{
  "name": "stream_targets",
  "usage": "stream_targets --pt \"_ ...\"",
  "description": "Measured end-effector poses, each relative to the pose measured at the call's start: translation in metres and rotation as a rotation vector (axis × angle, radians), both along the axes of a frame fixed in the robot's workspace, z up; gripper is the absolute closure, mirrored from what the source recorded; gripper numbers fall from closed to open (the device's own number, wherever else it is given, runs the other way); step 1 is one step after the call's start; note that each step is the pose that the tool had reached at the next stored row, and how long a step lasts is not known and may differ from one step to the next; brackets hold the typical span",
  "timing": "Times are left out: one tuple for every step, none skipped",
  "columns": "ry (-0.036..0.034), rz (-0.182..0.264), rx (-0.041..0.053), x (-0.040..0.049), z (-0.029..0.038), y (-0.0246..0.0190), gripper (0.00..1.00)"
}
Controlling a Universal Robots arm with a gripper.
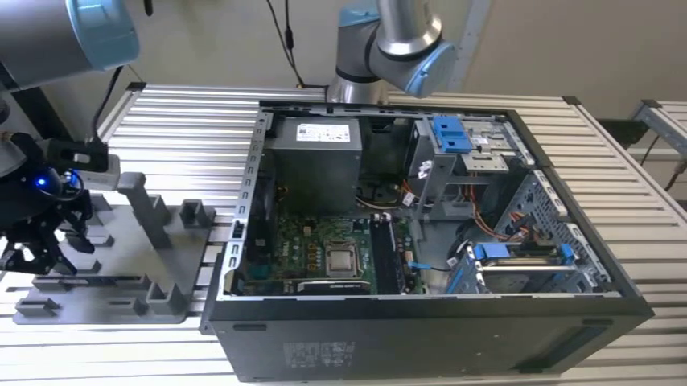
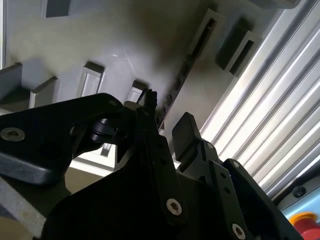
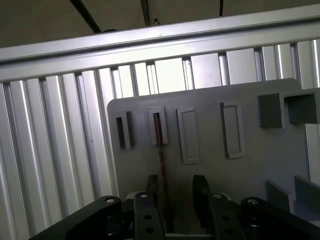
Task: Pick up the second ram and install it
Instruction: 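Pick up the second ram and move it above second insertion slot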
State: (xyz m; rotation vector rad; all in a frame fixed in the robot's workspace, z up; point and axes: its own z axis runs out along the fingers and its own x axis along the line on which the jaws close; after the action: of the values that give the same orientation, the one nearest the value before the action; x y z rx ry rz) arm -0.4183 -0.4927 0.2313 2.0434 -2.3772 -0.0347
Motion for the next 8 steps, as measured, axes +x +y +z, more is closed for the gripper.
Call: stream_targets --pt "-0.0007 0.003 0.0001 0.0000 -0.0015 -0.0012 0.58" --pt "-0.0015 0.006 0.0003 0.0000 -0.0028 -0.0024 0.58" --pt "-0.0024 0.009 0.0005 0.0000 -0.0042 -0.0037 0.58" --pt "-0.0040 0.013 0.0007 0.0000 -0.0052 -0.0048 0.58" --pt "-0.0072 0.019 0.0009 -0.0001 -0.0061 -0.0054 0.58" --pt "-0.0109 0.026 0.0010 -0.0002 -0.0067 -0.0057 0.58" --pt "-0.0155 0.034 0.0011 -0.0002 -0.0073 -0.0060 0.58" --pt "-0.0201 0.043 0.0011 -0.0001 -0.0079 -0.0063 0.58"
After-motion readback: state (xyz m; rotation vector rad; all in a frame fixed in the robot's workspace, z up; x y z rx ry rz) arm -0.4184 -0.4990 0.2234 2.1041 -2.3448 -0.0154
